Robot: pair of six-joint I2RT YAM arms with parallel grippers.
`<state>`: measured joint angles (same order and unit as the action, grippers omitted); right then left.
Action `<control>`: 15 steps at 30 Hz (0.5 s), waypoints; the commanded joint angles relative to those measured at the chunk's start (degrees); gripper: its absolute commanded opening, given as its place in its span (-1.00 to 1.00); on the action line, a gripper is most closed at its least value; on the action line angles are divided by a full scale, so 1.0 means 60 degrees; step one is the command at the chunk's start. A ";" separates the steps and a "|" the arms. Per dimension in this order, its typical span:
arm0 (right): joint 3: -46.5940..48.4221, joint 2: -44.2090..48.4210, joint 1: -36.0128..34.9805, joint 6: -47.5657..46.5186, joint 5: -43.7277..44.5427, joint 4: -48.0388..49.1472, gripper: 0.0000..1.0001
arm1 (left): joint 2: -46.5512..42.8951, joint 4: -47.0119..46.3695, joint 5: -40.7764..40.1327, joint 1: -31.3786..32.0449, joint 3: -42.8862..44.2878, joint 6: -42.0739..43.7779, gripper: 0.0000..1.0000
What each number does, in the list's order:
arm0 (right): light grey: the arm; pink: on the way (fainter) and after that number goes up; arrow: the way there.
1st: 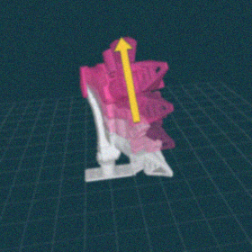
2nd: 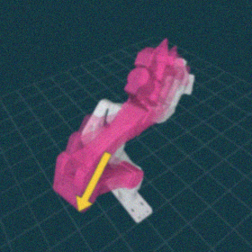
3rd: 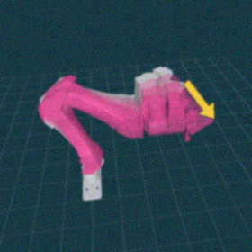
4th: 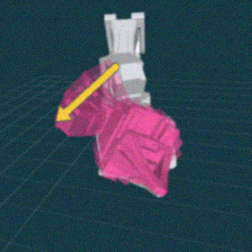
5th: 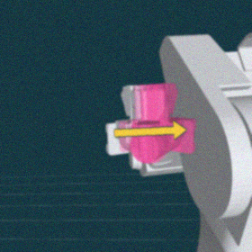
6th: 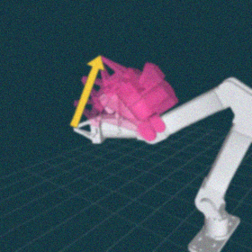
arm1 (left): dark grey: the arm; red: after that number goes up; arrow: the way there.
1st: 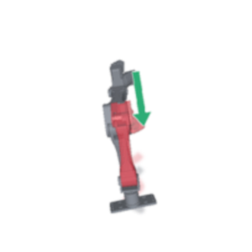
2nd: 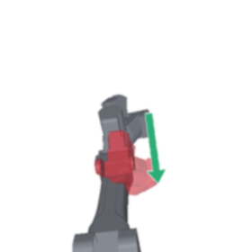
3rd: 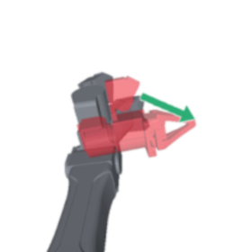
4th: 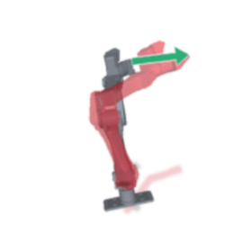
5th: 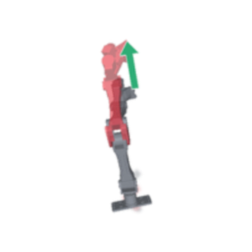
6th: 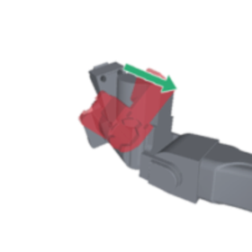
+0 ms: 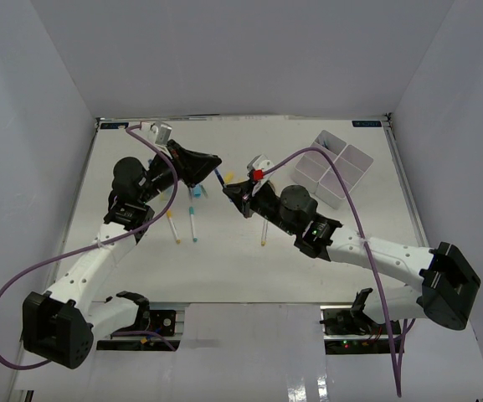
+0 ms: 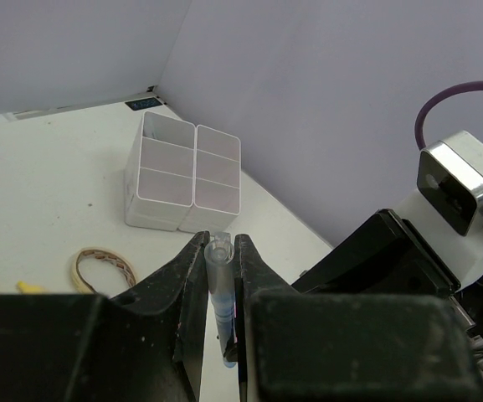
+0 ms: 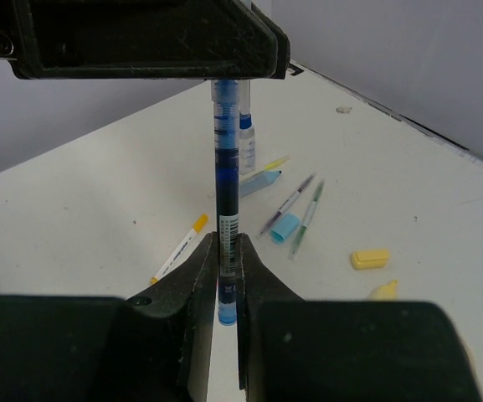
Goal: Sort the stationery into containers
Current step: Close the pen cap on the pen.
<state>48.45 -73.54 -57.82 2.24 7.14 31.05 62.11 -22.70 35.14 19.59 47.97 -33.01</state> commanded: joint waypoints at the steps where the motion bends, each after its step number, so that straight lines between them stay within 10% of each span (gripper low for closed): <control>1: 0.0832 0.0303 -0.0016 -0.0139 0.0275 0.1724 -0.85 | 0.0123 0.0385 0.0267 0.0030 0.0063 -0.0020 -0.76; 15: 0.0788 0.0157 -0.0016 0.0461 -0.0149 0.2413 -0.85 | 0.0079 -0.0143 0.0311 0.0030 -0.0260 -0.0444 -0.67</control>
<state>48.58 -73.67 -57.82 3.95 6.48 33.26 62.17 -25.78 35.00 19.55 47.94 -35.00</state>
